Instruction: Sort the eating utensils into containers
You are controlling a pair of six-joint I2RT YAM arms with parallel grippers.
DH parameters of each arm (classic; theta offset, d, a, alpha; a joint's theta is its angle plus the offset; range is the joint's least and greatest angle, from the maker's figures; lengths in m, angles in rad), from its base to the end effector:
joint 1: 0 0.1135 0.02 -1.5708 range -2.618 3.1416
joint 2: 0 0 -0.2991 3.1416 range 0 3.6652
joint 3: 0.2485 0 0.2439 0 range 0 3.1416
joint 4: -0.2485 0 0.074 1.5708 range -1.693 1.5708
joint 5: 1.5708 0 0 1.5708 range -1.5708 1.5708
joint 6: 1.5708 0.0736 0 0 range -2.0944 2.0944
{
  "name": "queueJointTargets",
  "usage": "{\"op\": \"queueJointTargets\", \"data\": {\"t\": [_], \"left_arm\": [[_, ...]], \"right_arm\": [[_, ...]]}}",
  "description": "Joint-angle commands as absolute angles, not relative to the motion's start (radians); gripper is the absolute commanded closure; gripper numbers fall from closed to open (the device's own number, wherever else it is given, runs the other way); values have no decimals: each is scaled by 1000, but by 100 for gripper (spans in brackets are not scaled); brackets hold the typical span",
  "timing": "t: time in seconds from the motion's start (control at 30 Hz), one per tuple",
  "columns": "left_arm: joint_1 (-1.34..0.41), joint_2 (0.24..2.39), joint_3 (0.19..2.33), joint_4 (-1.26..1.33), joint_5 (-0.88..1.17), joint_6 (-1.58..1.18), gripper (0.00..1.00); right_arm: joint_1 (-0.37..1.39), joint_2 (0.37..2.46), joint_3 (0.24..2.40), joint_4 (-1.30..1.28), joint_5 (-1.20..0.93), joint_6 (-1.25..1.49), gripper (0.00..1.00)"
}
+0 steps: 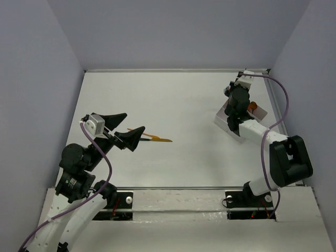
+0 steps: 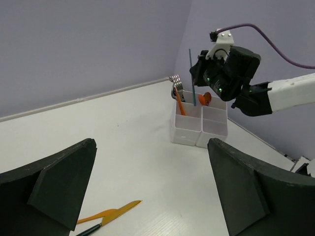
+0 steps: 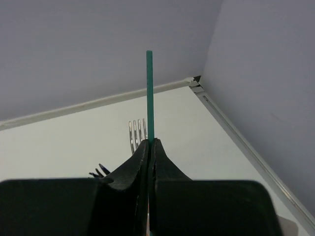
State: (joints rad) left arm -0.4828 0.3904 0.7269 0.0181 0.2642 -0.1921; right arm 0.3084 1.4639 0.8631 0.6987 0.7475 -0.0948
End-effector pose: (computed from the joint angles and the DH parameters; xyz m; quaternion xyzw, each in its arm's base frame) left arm 0.0644 -0.0555 0.4124 0.1890 0.5447 -0.3404 0.7428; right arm 0.3433 0.0569 0.3392 0.1398 0.6668 -0.1703 0.7119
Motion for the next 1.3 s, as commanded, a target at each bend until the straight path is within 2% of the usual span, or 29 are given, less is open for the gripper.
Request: {"op": "queueJointTargets", "data": {"t": [0.0,0.33,0.83,0.97,1.07,1.17,1.27], "left_arm": [[-486,385,721,69,268,-193,1],[-486,394,721,71,270,-195,1],[-486,391,719,71,267,-195,1],[-486,391,719,71,267,-195,1],[-486,393,719,71,267,-195,1],[-486,393,719,72,268,-196,1],[-486,396,719,72,270,-196,1]], "right_arm": [[278,1574,934,975,770,-345,100],[278,1678,876,1147,761,-420,100],[278,1648,709,1089,762,-207,99],[278,1595,713,985,710,-147,74],[288,1533,718,899,671,-95,50],[299,1465,744,769,644,-31,40],[325,1398,791,526,571,76,39]]}}
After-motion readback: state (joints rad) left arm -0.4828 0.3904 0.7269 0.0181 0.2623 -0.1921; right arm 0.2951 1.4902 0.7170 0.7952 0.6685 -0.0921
